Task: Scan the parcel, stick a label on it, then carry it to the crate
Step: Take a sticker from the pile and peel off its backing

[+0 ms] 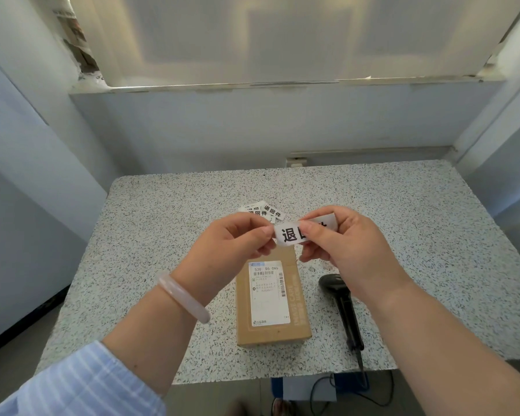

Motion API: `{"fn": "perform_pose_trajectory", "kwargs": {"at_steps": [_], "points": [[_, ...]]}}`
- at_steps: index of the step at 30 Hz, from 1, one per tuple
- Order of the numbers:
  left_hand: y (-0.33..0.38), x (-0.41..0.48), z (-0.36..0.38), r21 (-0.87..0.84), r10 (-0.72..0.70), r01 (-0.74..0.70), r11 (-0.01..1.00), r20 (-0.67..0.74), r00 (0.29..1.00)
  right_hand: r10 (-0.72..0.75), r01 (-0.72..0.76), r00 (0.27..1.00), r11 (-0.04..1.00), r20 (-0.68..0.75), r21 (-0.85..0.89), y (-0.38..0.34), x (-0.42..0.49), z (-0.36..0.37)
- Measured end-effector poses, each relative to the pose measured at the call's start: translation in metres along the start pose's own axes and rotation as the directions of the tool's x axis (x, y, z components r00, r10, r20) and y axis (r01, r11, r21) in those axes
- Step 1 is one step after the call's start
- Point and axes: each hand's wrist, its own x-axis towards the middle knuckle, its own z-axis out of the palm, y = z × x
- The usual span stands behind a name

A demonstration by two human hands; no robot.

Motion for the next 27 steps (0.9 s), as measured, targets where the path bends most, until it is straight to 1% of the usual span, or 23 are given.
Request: {"fn": "perform_pose_trajectory", "kwargs": {"at_steps": [4,9,16,18,19,20,21,22,23,24,25,26,27], "points": [[0.0015,0.0004,-0.0014,-0.024,0.003,-0.003,1.0,-0.002,1.0,-0.021,0.021,1.0,1.0,-0.017,-0.015,-0.0022,0.0003,0.0007],[0.0031,0.0007,-0.0006,0.024,0.019,-0.019,1.0,0.0,1.0,-0.022,0.021,1.0,0.999,-0.009,-0.026,-0.0049,-0.0002,0.0008],[0.003,0.0017,0.0011,0.034,0.01,-0.009,0.999,-0.016,1.0,-0.017,0.017,1.0,1.0,-0.003,-0.018,-0.0044,0.001,-0.0001],[0.0029,0.0024,0.0008,0.024,-0.002,0.003,1.0,-0.028,1.0,-0.025,0.023,0.999,0.998,-0.026,-0.06,-0.0027,0.0014,0.0],[0.0026,0.0027,0.0006,0.018,-0.005,0.005,1.0,-0.033,0.999,-0.049,0.042,0.997,0.992,-0.056,-0.123,-0.0002,0.002,0.0001],[0.0025,0.0026,0.0005,0.013,-0.005,0.006,1.0,-0.042,0.999,-0.107,0.085,0.99,0.974,-0.096,-0.212,0.0024,0.0023,0.0003],[0.0021,0.0028,0.0005,0.013,-0.003,0.003,1.0,-0.054,0.999,-0.196,0.144,0.971,0.935,-0.135,-0.324,0.0042,0.0025,0.0008],[0.0019,0.003,0.0005,0.019,0.001,0.0,1.0,-0.068,0.998,-0.304,0.209,0.94,0.873,-0.155,-0.441,0.0047,0.0019,0.0015],[0.0015,0.0033,0.0007,0.025,0.004,-0.001,1.0,-0.081,0.997,-0.414,0.276,0.899,0.792,-0.146,-0.545,0.0048,0.0009,0.0019],[0.0016,0.0032,0.0013,0.025,0.006,-0.004,1.0,-0.093,0.996,-0.502,0.337,0.858,0.708,-0.107,-0.621,0.0046,0.0002,0.0023],[0.0018,0.0033,0.0021,0.021,0.012,-0.01,1.0,-0.106,0.994,-0.55,0.384,0.834,0.64,-0.047,-0.666,0.0033,-0.0008,0.0037],[0.0023,0.0033,0.0032,0.02,0.022,-0.02,1.0,-0.122,0.992,-0.556,0.417,0.831,0.604,0.015,-0.68,0.0017,-0.0018,0.0058],[0.0019,0.0038,0.0043,0.028,0.037,-0.034,0.999,-0.142,0.989,-0.536,0.431,0.842,0.596,0.065,-0.677,0.0002,-0.0032,0.0084]]}}
